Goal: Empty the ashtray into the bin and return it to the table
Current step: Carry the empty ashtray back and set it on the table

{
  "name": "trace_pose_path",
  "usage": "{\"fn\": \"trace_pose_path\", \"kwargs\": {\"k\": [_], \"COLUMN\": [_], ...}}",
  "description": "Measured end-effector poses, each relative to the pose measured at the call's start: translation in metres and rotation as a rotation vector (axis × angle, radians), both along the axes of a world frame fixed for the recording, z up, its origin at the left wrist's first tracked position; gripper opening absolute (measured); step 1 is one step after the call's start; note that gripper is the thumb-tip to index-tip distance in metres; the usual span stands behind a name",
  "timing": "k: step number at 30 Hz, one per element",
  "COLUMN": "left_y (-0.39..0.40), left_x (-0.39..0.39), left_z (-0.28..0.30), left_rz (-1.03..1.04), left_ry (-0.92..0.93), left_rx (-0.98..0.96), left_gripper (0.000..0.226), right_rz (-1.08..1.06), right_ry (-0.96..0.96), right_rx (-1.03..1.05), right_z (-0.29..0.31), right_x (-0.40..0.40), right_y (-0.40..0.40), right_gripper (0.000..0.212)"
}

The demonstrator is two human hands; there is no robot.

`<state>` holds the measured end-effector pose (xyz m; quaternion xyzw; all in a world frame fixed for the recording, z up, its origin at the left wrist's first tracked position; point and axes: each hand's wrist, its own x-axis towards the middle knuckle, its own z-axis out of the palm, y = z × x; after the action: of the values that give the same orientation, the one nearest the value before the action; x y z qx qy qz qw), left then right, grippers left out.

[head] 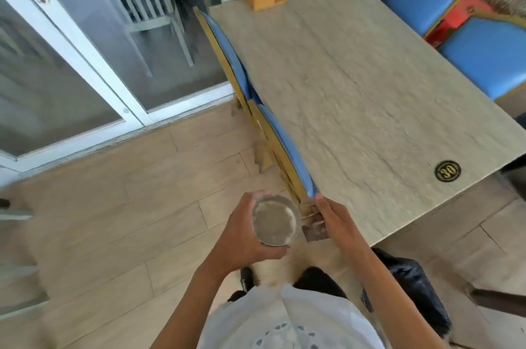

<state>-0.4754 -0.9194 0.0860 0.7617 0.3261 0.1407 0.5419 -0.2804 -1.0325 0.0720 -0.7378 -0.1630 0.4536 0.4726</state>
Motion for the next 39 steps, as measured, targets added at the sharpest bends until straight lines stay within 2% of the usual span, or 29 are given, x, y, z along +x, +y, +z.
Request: {"fn": "trace_pose_path", "kwargs": {"k": [4,10,15,20,28,32,36,39], "left_y": [0.054,0.138,0.223,0.306,0.404,0.433,0.455,0.474], "left_x": [-0.012,0.005,0.042,0.096,0.19,0.24,0.294,0.336], "left_z": [0.0,-0.001,-0.008,-0.007,-0.011,-0.02,-0.037,-0.061], "left_rz": [0.008,0.022,0.006,-0.06,-0.289,-0.457,-0.61,-0.706], "left_ry": [0.0,-0.002,0.012,0.092,0.176,0.207,0.218,0.235], "left_rx": [0.044,0.084,0.087,0.064,0.102,0.129,0.298,0.405], "left_gripper": [0.102,0.104,0.105,0.106,0.105,0.107,0.106,0.106], "right_rz": [-0.066,-0.189,-0.234,-0.289,-0.358,-0.463,-0.602,-0.657], "right_ry": [-0.087,-0.085,-0.092,-0.059,-0.075,-0.083,-0.119,-0.154], "right_rx": [0.016,0.091,0.113,0.028,-0.143,-0.227,-0.389,-0.48], "right_z": [0.003,0.002,-0.016,-0.043,-0.081,-0.103,-0.122,-0.126], "right_x": [0.0,0.033,0.075,0.119,0.183,0.21,0.227,0.236], "right_y": [0.041,0.116,0.198,0.271,0.341,0.352,0.354,0.36], "right_gripper": [0.034,0.031,0.027,0.025,0.025,0.024,0.021,0.028]}}
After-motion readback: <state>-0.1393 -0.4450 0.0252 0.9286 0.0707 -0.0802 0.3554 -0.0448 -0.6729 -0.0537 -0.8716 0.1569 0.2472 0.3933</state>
